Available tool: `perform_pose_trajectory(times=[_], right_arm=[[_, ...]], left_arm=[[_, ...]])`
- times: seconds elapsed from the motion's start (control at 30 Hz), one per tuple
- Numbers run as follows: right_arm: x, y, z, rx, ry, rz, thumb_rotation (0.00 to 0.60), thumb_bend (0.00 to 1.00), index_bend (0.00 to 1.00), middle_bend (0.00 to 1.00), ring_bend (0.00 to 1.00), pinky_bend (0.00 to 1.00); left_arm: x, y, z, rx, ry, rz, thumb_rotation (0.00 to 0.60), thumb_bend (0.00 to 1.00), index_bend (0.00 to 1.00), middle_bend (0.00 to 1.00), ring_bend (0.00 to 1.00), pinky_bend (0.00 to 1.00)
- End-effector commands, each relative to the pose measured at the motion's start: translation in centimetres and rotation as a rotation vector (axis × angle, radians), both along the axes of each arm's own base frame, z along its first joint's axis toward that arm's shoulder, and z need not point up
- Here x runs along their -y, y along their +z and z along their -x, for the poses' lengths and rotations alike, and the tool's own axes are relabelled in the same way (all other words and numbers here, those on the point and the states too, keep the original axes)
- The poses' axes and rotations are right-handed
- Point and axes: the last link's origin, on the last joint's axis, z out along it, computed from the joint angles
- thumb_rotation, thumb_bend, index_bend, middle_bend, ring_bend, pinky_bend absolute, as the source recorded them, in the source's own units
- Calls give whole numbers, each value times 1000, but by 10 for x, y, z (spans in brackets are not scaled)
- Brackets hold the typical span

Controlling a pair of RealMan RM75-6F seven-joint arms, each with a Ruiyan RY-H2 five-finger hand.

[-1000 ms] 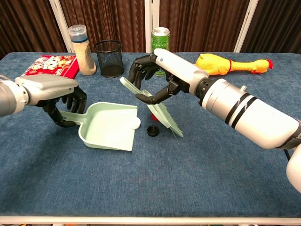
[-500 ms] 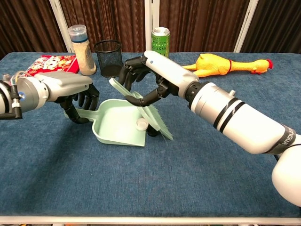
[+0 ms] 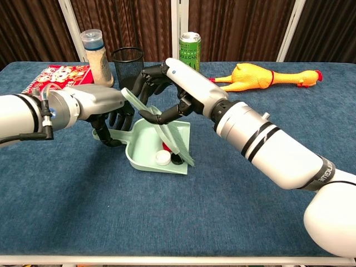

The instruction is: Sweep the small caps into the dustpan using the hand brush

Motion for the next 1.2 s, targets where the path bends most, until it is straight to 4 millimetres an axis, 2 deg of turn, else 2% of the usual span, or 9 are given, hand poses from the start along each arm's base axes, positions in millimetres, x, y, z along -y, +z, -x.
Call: perform_pose_trajectory(times=[0.03,0.23,0.47,0.6,0.7,0.83,0.93,1.03,1.2], right_arm=[[0,-2,-5,15,-1,-2,600,657,804,671,338,294],[-2,-2,-12,52,5,1,600,659,810,672,337,293],[3,26,7,69,5,59,600,658,811,672,337,294],[11,52,34,-65,32,113,600,657,804,672,335,279],[17,69,52,-193,44,152,600,656,790,672,330,255],[19,90,75,-413,76,178,600,651,748,669,317,215],[15,98,91,-564,98,181,600,635,711,642,285,182],[12,99,106,-696,108,185,600,602,619,584,231,144],[4,93,120,-796,72,158,600,437,279,384,87,76]], left_arm=[[-1,-1,-3,9,6,2,600,377,574,539,427,355],[-3,-1,-6,18,17,5,600,376,574,539,428,358],[-5,3,-5,38,27,-6,600,349,496,512,427,358],[-4,9,-2,49,37,-2,600,306,376,437,390,358],[-3,13,0,57,48,-3,600,245,275,348,299,354],[-2,18,1,93,59,-13,600,127,227,291,241,353],[-1,27,2,133,59,-37,600,94,199,265,215,347],[1,44,9,189,59,-98,600,92,186,263,210,317],[2,75,30,254,52,-232,600,92,184,263,197,281]])
